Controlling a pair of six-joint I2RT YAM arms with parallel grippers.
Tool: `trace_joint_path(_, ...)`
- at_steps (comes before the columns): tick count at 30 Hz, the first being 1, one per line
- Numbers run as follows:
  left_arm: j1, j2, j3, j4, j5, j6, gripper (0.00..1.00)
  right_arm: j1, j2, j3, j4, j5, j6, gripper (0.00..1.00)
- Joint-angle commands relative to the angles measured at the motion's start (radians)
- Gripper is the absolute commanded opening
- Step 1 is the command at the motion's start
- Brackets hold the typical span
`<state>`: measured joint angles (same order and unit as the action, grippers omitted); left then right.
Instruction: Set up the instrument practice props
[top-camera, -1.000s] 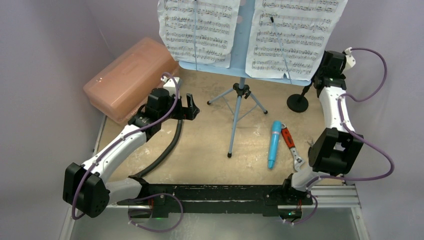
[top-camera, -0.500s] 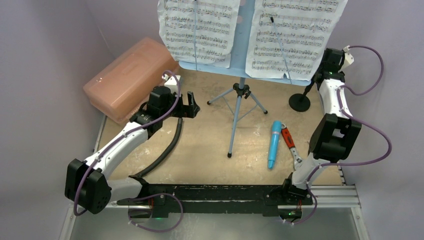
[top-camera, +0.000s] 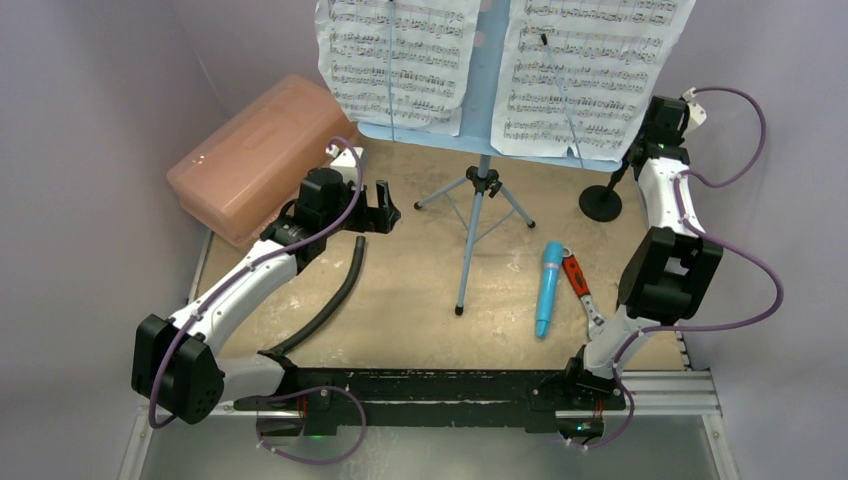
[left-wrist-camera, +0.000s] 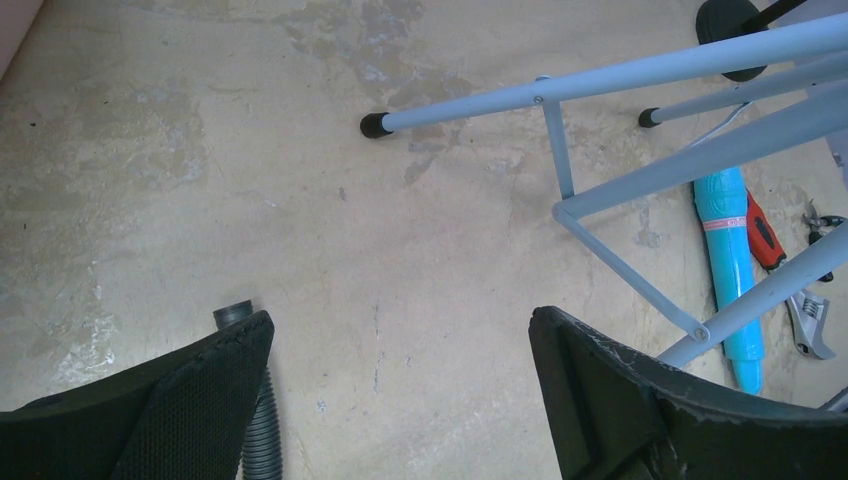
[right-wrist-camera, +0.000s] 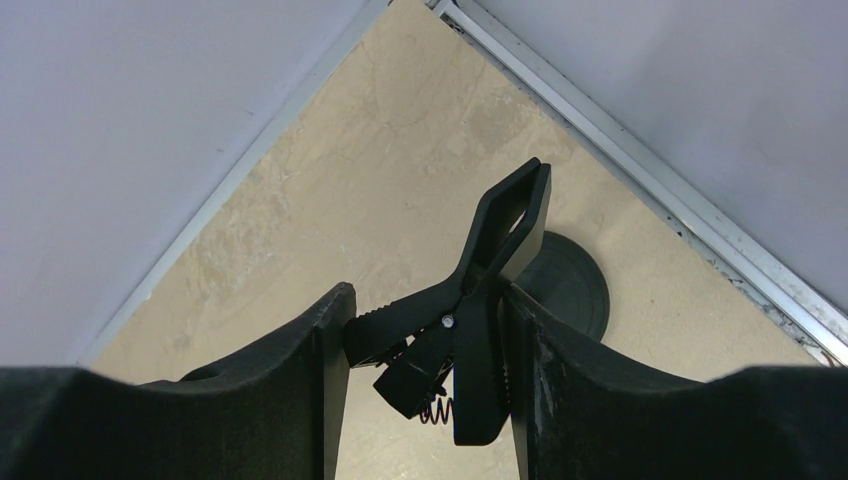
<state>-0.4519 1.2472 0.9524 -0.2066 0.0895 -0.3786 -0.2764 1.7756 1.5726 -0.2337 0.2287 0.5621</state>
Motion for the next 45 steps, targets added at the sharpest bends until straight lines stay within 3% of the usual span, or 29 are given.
trace_joint_path(1,0.002,0.007,0.052,0.011,0.008,0.022,0.98,-0.004,-0.043,0.006,0.040,0.011,-0.059,0.45)
trace_joint_path(8,0.002,0.006,0.067,0.000,0.001,0.031,0.97,-0.002,-0.137,-0.038,0.077,0.019,-0.108,0.29)
trace_joint_path(16,0.002,0.008,0.071,0.003,0.004,0.036,0.97,-0.003,-0.219,-0.081,0.070,-0.026,-0.099,0.22)
trace_joint_path(25,0.002,0.003,0.068,0.018,0.021,0.011,0.96,0.015,-0.322,-0.102,0.022,-0.179,-0.019,0.00)
trace_joint_path(45,0.001,-0.036,0.040,0.033,0.047,-0.059,0.95,0.056,-0.692,-0.330,-0.255,-0.509,0.078,0.00)
